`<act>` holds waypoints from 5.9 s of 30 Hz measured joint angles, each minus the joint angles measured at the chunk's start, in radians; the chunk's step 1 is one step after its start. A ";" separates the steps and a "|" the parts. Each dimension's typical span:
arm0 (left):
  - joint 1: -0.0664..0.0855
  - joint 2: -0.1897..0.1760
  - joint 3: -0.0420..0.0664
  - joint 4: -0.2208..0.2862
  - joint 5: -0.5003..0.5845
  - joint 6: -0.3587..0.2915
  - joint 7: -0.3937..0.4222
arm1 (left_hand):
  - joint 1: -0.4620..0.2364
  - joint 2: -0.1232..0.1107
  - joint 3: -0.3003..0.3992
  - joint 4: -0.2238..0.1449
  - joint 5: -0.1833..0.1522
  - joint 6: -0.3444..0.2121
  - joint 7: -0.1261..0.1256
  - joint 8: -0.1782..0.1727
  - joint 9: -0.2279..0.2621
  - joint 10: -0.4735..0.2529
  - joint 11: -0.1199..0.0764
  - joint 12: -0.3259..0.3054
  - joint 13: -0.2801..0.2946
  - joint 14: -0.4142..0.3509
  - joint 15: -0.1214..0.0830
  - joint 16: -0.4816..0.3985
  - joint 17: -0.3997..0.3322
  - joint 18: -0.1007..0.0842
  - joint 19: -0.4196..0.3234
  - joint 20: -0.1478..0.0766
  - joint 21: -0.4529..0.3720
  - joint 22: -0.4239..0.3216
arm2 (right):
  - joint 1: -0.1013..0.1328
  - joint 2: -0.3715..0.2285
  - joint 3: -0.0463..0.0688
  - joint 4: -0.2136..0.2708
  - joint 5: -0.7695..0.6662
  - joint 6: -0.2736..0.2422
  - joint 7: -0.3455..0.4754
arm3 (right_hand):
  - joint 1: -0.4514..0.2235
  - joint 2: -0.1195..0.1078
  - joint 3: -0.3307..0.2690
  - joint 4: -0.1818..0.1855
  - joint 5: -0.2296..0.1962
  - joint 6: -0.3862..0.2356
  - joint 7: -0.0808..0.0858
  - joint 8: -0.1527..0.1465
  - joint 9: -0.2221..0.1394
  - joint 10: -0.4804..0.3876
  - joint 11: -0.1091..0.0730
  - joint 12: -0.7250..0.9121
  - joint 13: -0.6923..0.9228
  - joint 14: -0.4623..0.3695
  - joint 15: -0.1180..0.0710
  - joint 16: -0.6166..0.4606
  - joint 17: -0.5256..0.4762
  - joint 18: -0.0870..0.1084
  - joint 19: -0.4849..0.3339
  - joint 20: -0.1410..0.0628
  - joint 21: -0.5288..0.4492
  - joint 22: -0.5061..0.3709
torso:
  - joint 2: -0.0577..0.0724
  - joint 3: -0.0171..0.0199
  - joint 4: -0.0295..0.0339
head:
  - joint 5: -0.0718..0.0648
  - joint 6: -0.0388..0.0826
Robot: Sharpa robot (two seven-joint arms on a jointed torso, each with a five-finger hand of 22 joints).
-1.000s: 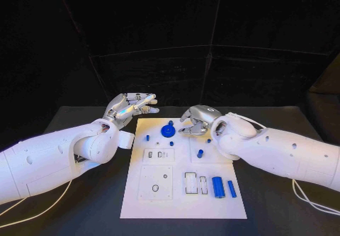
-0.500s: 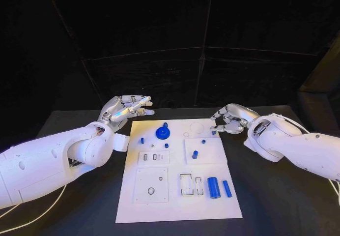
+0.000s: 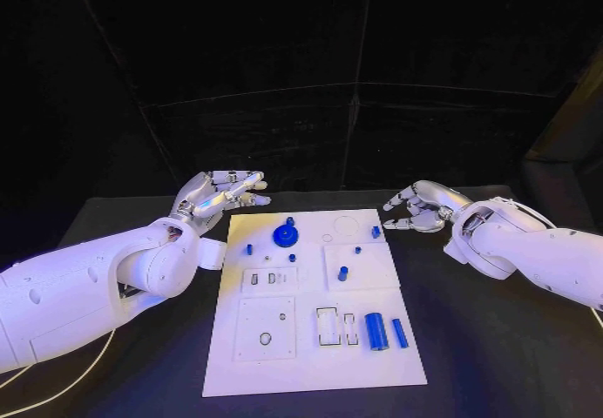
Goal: Assemble the parts on the task board
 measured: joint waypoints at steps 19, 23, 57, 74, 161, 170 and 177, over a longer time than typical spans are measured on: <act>0.000 0.002 -0.004 -0.007 0.000 0.004 -0.004 | 0.000 0.000 0.003 -0.003 0.000 0.000 0.000 0.000 0.000 0.000 0.000 0.000 0.000 0.000 0.000 0.000 0.001 0.000 0.000 0.000 0.000 0.000 | -0.030 0.048 0.000 -0.057 0.002 0.065 0.045 | 0.029 0.011 0.005 -0.033 0.005 0.003 0.003 0.004 0.000 0.000 0.000 0.000 0.000 0.000 0.000 0.000 0.000 0.000 0.000 0.000 0.000 0.000 | 0.000 -0.0020 -0.0008 | 0.005 -0.009; 0.000 0.002 -0.004 -0.008 0.000 0.004 -0.005 | 0.000 0.000 0.003 -0.003 0.000 0.000 0.000 0.000 0.000 0.000 0.000 0.000 0.000 0.000 0.000 0.000 0.001 0.000 0.000 0.000 0.000 0.000 | -0.031 0.055 0.000 -0.065 0.002 0.068 0.047 | 0.033 0.015 0.007 -0.034 0.005 0.005 0.001 0.004 0.000 0.000 0.000 0.000 0.000 0.000 0.000 0.000 0.000 0.000 0.000 0.000 0.000 0.000 | 0.000 -0.0021 -0.0012 | 0.005 -0.009; 0.000 0.003 -0.005 -0.010 0.000 0.005 -0.006 | 0.000 0.000 0.003 -0.003 0.000 0.000 0.000 0.000 0.000 0.000 0.000 0.000 0.000 0.000 0.000 0.000 0.001 0.000 0.000 0.000 0.000 0.000 | -0.038 0.106 0.000 -0.125 0.001 0.085 0.034 | 0.042 0.033 0.021 -0.049 0.005 0.038 -0.002 0.019 0.000 0.000 0.000 0.005 0.000 0.000 0.000 0.000 0.001 0.000 0.001 -0.001 0.008 0.009 | -0.001 -0.0019 -0.0013 | 0.011 -0.014; 0.000 0.004 -0.005 -0.011 0.000 0.005 -0.007 | 0.000 0.000 0.003 -0.003 0.000 0.000 0.000 0.000 0.000 0.000 0.000 0.000 0.000 0.000 0.000 -0.005 0.002 0.000 0.000 0.000 0.000 -0.002 | -0.041 0.116 0.000 -0.130 0.001 0.092 0.027 | 0.032 0.043 0.027 -0.055 0.001 0.077 -0.016 0.031 0.001 -0.002 -0.009 0.009 0.000 0.000 -0.008 0.000 0.000 0.000 0.006 -0.006 0.012 0.012 | -0.001 -0.0016 -0.0014 | 0.009 -0.015; 0.000 0.037 -0.005 -0.056 0.000 0.005 -0.014 | 0.000 0.008 0.003 -0.003 0.000 0.007 0.000 0.000 0.000 0.004 -0.004 0.000 0.000 0.000 0.000 -0.011 0.004 0.000 0.000 0.000 -0.004 -0.004 | -0.105 0.427 -0.030 0.123 -0.309 0.029 -0.417 | -0.012 0.080 0.165 -0.098 -0.146 0.149 -0.026 0.044 0.002 0.000 -0.043 0.022 0.000 0.000 -0.036 0.004 0.000 0.000 0.025 -0.032 0.030 0.030 | -0.029 -0.0135 0.0071 | 0.074 -0.069; 0.000 0.038 -0.006 -0.057 0.000 0.005 -0.015 | 0.000 0.008 0.003 -0.003 0.000 0.007 0.000 0.000 0.000 0.004 -0.004 0.000 0.000 0.000 0.000 -0.011 0.004 0.000 0.000 0.000 -0.004 -0.004 | -0.106 0.418 -0.028 0.124 -0.319 0.038 -0.415 | -0.016 0.076 0.168 -0.095 -0.141 0.149 -0.026 0.041 0.006 0.000 -0.043 0.022 0.000 0.000 -0.036 0.004 0.000 0.000 0.025 -0.032 0.027 0.028 | -0.029 -0.0137 0.0071 | 0.074 -0.074; 0.000 0.038 -0.006 -0.059 0.000 0.005 -0.015 | 0.000 0.008 0.003 -0.003 0.000 0.007 0.000 0.000 0.000 0.004 -0.004 0.000 0.000 0.000 0.000 -0.011 0.003 0.000 0.000 0.000 -0.004 -0.004 | -0.105 0.413 -0.027 0.126 -0.327 0.047 -0.415 | -0.020 0.073 0.170 -0.097 -0.141 0.148 -0.027 0.038 0.007 0.000 -0.043 0.022 0.000 0.000 -0.036 0.004 0.000 0.000 0.025 -0.032 0.027 0.026 | -0.030 -0.0138 0.0064 | 0.074 -0.075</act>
